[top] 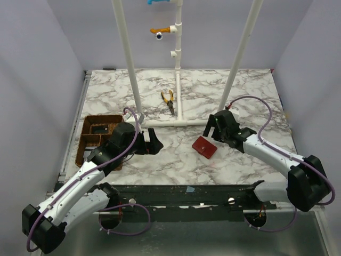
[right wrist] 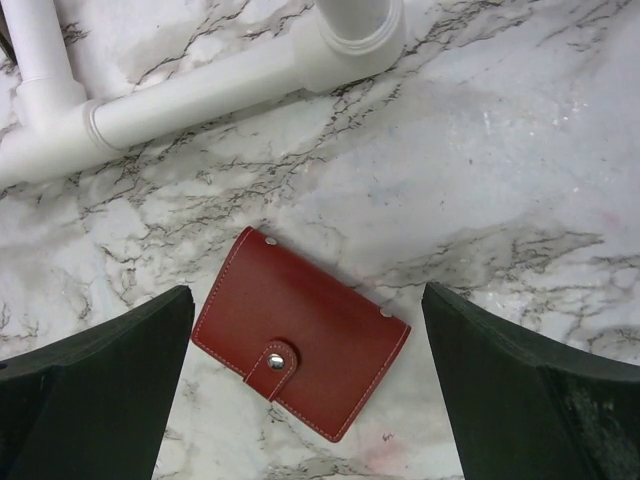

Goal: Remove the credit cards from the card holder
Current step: Move the card holder to the center of the board.

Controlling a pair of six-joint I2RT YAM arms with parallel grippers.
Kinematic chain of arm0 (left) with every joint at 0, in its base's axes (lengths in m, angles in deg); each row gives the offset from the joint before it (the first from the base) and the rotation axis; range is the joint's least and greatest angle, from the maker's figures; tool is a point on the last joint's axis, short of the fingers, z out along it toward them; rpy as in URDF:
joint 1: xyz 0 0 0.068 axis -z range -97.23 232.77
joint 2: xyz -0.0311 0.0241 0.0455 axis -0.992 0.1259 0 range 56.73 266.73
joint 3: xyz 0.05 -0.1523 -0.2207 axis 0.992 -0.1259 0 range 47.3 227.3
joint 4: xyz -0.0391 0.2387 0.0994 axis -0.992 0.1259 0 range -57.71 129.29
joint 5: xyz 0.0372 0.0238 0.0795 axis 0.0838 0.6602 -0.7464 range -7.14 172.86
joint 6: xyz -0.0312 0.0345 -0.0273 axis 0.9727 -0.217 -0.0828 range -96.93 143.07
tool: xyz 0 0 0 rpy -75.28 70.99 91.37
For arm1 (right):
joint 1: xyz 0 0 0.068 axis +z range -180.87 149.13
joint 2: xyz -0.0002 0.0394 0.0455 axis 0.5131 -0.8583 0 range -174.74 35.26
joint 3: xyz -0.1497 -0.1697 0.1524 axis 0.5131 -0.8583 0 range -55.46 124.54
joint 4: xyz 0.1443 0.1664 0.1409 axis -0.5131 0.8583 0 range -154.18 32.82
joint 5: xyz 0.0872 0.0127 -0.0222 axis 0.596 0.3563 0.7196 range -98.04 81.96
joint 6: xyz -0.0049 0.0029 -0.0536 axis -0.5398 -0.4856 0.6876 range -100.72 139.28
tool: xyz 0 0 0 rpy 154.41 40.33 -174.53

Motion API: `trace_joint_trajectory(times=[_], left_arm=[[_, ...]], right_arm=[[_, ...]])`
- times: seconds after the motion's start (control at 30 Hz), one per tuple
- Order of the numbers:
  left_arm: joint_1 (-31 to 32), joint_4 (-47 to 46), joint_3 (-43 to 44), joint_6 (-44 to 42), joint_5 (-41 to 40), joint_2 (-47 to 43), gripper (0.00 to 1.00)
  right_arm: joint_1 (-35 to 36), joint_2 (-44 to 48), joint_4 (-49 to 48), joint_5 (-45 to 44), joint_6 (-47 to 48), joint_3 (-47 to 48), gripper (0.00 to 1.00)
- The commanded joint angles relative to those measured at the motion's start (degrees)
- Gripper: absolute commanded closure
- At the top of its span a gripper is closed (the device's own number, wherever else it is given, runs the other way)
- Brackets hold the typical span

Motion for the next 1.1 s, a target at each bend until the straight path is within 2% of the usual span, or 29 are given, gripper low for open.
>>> trace_joint_trajectory(times=[0.0,0.33,0.57,0.73,0.9,1.0,1.07], left_arm=[[0.15,-0.99,-0.29,0.25,1.48,-0.57,0.01],[0.15,0.20,-0.37,0.07,1.54,-1.28,0.01],[0.15,-0.09,-0.73,0.15,1.57,-1.24,0.02],[0.15,-1.12,-1.01,0.76,2.00,-0.48,0.02],[0.15,-1.72,-1.04,1.20,2.19,1.25,0.02],[0.14,-2.09,-0.91,1.62,2.72,2.79,0.01],[0.24,-2.52,-0.99,1.98,3.04,3.63,0.01]], right_arm=[[-1.50,-3.20,-7.01,5.34,4.15,-1.33,0.00],[-2.12,-9.77,-14.71,8.60,2.14,-6.30,0.00],[-1.93,-7.10,-15.47,12.96,-0.50,-9.36,0.00],[2.07,-2.73,-13.37,12.70,-5.17,-11.47,0.00],[8.24,-2.62,-12.19,12.59,-10.26,-11.03,0.00],[9.45,-2.73,-12.80,12.54,-12.40,-10.84,0.00],[9.33,-2.11,-10.44,8.89,-14.33,-10.28,0.00]])
